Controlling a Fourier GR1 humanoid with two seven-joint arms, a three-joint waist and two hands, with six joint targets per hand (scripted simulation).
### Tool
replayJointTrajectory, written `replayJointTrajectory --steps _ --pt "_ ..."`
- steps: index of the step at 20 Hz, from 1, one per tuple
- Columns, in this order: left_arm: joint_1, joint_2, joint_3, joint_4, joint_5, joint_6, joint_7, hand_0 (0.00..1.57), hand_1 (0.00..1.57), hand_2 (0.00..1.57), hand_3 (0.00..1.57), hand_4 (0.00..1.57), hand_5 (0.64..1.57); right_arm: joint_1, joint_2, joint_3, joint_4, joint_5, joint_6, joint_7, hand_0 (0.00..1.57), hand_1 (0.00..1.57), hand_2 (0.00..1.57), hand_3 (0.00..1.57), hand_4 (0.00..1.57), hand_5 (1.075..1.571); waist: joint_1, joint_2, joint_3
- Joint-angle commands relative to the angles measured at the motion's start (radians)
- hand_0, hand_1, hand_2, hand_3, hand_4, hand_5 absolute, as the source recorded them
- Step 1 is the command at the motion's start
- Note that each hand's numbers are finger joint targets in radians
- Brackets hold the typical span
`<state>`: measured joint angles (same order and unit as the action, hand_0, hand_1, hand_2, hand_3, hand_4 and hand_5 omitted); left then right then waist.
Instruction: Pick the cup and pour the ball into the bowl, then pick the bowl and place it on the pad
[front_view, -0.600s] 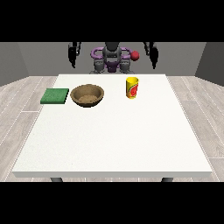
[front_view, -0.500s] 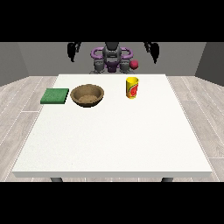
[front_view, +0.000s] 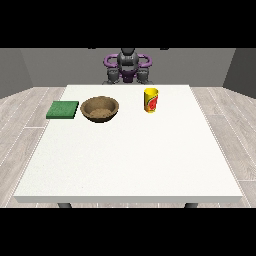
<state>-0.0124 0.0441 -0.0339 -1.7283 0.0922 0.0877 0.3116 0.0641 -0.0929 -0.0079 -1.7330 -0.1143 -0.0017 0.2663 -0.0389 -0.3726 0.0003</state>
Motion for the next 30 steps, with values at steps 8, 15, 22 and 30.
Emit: replayJointTrajectory --steps 8,15,22,30 --pt "-0.153 -0.043 -0.082 -0.122 -0.093 0.130 0.064 0.00 0.00 0.00 0.00 0.60 1.556 -0.125 -0.003 -0.047 -0.180 -0.005 -0.078 0.103 0.00 0.00 0.00 0.00 0.76 1.551 -0.004 0.241 -0.0003" --pt "-0.245 -0.025 -0.012 0.048 -0.129 0.111 -0.241 0.00 0.00 0.00 0.00 0.55 1.513 -0.171 0.032 -0.032 -0.099 -0.008 -0.026 -0.119 0.00 0.00 0.00 0.00 0.71 1.542 -0.041 0.498 -0.0004" --pt "-0.186 -0.003 0.050 0.269 -0.089 0.025 -0.579 0.00 0.00 0.00 0.00 0.41 1.484 -0.229 -0.022 -0.131 -0.053 -0.058 0.025 -0.243 0.00 0.00 0.00 0.00 0.68 1.547 -0.043 0.635 -0.0010" --pt "-0.260 0.007 0.093 0.568 -0.082 -0.026 -0.695 0.00 0.00 0.00 0.00 0.00 1.441 -0.160 -0.062 -0.190 0.087 -0.111 0.124 -0.314 0.00 0.00 0.00 0.00 0.67 1.560 -0.066 0.551 -0.0004"
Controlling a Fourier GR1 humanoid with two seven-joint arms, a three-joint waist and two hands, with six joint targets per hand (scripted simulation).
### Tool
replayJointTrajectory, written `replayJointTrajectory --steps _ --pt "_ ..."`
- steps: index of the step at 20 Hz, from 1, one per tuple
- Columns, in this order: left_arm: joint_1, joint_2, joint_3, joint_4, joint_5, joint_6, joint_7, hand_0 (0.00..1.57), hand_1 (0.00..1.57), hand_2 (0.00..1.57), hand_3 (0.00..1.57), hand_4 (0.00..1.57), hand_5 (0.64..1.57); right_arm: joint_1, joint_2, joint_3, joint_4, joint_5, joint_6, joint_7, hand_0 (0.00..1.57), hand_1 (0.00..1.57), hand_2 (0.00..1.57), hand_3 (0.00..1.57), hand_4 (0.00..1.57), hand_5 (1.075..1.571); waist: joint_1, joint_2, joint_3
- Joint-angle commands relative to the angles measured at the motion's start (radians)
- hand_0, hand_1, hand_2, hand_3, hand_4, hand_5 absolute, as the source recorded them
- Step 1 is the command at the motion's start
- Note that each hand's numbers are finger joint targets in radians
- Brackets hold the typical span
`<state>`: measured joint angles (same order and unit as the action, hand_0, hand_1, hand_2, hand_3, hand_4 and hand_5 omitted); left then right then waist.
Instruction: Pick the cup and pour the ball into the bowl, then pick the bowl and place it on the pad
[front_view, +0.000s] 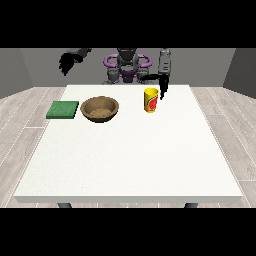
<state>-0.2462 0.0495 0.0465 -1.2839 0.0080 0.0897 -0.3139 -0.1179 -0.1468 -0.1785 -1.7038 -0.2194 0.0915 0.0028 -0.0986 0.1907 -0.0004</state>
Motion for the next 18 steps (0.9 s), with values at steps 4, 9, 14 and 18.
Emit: replayJointTrajectory --steps 4,9,14,18 --pt "-0.085 0.015 0.078 0.292 0.022 -0.026 -0.162 0.00 0.00 0.00 0.00 0.16 1.432 0.022 -0.007 -0.003 0.015 -0.027 0.037 0.016 0.00 0.00 0.00 0.00 0.67 1.562 -0.031 -0.032 -0.0002" --pt "-0.186 0.054 0.125 0.431 0.038 -0.053 -0.239 0.00 0.00 0.00 0.00 0.18 1.423 -0.004 -0.022 -0.025 0.094 -0.014 0.062 -0.069 0.00 0.00 0.00 0.00 0.68 1.564 -0.029 0.003 0.0000" --pt "-0.257 0.058 0.201 0.559 0.066 0.001 -0.329 0.00 0.00 0.00 0.00 0.89 1.555 -0.051 -0.081 -0.055 0.035 -0.088 0.113 -0.004 0.00 0.00 0.00 0.00 0.67 1.566 -0.102 0.078 -0.0008" --pt "-0.197 0.039 0.110 0.583 -0.087 0.157 -0.375 1.23 1.23 1.57 1.57 1.34 1.481 -0.081 -0.132 -0.107 0.076 -0.123 0.130 0.016 0.00 0.00 0.00 0.14 0.65 1.569 -0.096 0.057 -0.0003"
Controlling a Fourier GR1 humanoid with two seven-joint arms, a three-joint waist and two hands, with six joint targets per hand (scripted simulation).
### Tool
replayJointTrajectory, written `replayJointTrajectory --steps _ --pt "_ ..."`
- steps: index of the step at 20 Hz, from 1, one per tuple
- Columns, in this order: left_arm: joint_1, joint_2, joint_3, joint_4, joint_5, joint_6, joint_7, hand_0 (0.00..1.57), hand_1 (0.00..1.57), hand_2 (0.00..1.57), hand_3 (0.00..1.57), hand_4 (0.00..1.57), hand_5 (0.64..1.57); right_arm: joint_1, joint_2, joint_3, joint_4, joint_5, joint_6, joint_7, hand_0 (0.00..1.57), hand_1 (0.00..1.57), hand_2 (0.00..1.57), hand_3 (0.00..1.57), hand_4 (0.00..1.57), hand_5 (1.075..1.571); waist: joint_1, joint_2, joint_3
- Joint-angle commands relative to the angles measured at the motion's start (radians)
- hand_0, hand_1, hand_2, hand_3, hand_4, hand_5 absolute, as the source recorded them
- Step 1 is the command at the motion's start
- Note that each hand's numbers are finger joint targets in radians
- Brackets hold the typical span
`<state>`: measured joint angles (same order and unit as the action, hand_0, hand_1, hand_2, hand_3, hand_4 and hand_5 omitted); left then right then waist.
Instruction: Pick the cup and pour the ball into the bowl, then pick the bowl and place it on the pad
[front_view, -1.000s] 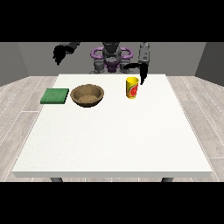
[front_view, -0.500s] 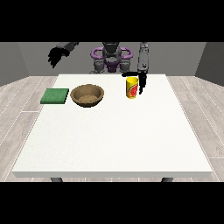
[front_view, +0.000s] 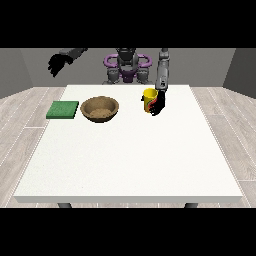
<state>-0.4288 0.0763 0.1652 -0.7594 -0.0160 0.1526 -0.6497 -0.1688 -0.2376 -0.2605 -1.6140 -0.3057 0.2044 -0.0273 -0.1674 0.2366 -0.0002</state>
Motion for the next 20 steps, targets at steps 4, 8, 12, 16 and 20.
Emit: replayJointTrajectory --steps 4,8,12,16,20 --pt "-0.003 -0.013 0.009 0.109 -0.063 0.153 -0.091 1.28 1.28 1.57 1.57 1.37 1.457 -0.023 -0.123 -0.100 0.011 -0.133 0.097 0.085 0.00 0.00 0.00 0.16 0.64 1.568 -0.049 0.001 -0.0002" --pt "-0.057 0.034 0.009 0.137 -0.097 0.210 -0.038 1.28 1.28 1.57 1.57 1.41 1.413 0.004 -0.140 -0.110 0.009 -0.166 0.127 0.117 0.00 0.00 0.00 0.18 0.63 1.566 -0.066 -0.052 0.0001" --pt "-0.109 0.004 -0.147 0.082 -0.258 0.310 0.218 1.29 1.29 1.57 1.57 1.41 1.446 0.005 -0.123 -0.108 0.148 -0.102 0.074 0.118 0.00 0.00 0.00 0.33 0.64 1.565 0.018 -0.219 0.0027" --pt "-0.188 0.031 -0.274 0.128 -0.479 0.485 0.338 1.34 1.34 1.57 1.57 1.41 1.525 0.005 -0.101 -0.093 0.191 -0.096 0.093 0.085 0.00 0.00 0.00 0.25 0.63 1.562 -0.005 -0.226 0.0065" --pt "-0.264 0.010 -0.411 0.222 -0.694 0.564 0.554 1.37 1.37 1.57 1.57 1.45 1.531 -0.009 -0.114 -0.094 0.249 -0.091 0.113 0.074 0.00 0.00 0.00 0.15 0.67 1.561 0.003 -0.253 0.0065"
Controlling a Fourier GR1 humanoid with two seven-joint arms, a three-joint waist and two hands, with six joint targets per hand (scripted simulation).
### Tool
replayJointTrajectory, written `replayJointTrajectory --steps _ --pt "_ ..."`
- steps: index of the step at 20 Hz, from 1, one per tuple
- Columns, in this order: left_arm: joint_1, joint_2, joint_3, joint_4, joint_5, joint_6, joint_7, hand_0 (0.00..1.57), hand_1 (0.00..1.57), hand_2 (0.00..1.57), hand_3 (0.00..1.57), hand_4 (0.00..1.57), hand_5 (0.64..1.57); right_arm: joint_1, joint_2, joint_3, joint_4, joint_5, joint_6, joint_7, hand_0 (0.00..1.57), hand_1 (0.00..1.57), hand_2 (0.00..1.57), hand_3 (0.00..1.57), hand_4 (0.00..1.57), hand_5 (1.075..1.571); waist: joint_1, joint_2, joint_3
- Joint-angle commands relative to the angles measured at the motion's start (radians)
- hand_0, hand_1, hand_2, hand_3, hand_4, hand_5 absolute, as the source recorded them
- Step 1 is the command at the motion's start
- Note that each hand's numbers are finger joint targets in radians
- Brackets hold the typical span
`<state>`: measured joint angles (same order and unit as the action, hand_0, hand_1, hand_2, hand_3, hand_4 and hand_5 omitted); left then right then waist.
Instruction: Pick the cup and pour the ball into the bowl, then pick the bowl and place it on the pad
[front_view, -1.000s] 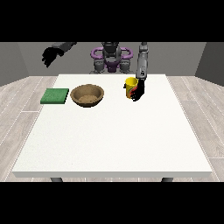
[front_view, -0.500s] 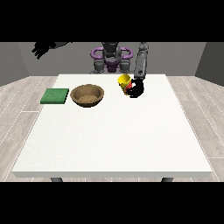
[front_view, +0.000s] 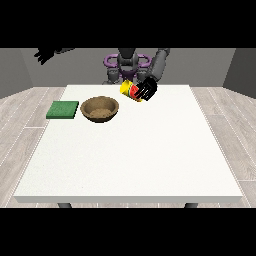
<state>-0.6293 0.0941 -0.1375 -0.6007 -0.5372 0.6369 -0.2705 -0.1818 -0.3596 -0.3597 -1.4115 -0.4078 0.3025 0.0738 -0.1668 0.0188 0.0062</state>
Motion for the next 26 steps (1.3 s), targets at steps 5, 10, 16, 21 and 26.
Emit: replayJointTrajectory --steps 5,10,16,21,26 --pt "-0.147 -0.081 -0.209 0.128 -0.344 0.068 0.406 1.37 1.37 1.57 1.57 1.45 1.531 -0.005 -0.060 -0.052 0.145 -0.034 0.067 -0.005 0.00 0.00 0.00 0.07 0.69 1.559 0.034 -0.069 -0.0039" --pt "-0.288 -0.093 -0.335 0.137 -0.465 -0.091 0.626 1.36 1.36 1.57 1.57 1.47 1.529 -0.006 -0.040 -0.041 0.249 0.009 0.086 -0.084 0.00 0.00 0.00 0.00 0.69 1.558 0.043 -0.075 -0.0034" --pt "-0.387 -0.094 -0.475 0.161 -0.631 -0.213 0.828 1.46 1.46 1.57 1.57 1.26 1.557 -0.058 -0.044 -0.028 0.279 0.013 0.101 -0.095 0.00 0.00 0.00 0.18 0.69 1.556 0.012 -0.071 -0.0038" --pt "-0.436 -0.094 -0.576 0.159 -0.738 -0.355 0.893 1.22 1.22 1.57 1.57 1.06 1.571 -0.095 -0.021 -0.015 0.295 0.032 0.058 -0.094 0.00 0.00 0.00 0.29 0.69 1.552 0.015 -0.069 -0.0049" --pt "-0.395 -0.094 -0.637 0.051 -0.731 -0.537 0.890 0.25 0.25 1.23 1.56 1.08 1.570 -0.111 0.016 0.033 0.280 0.065 0.027 -0.076 0.00 0.00 0.00 0.32 0.69 1.553 -0.022 -0.102 -0.0061"
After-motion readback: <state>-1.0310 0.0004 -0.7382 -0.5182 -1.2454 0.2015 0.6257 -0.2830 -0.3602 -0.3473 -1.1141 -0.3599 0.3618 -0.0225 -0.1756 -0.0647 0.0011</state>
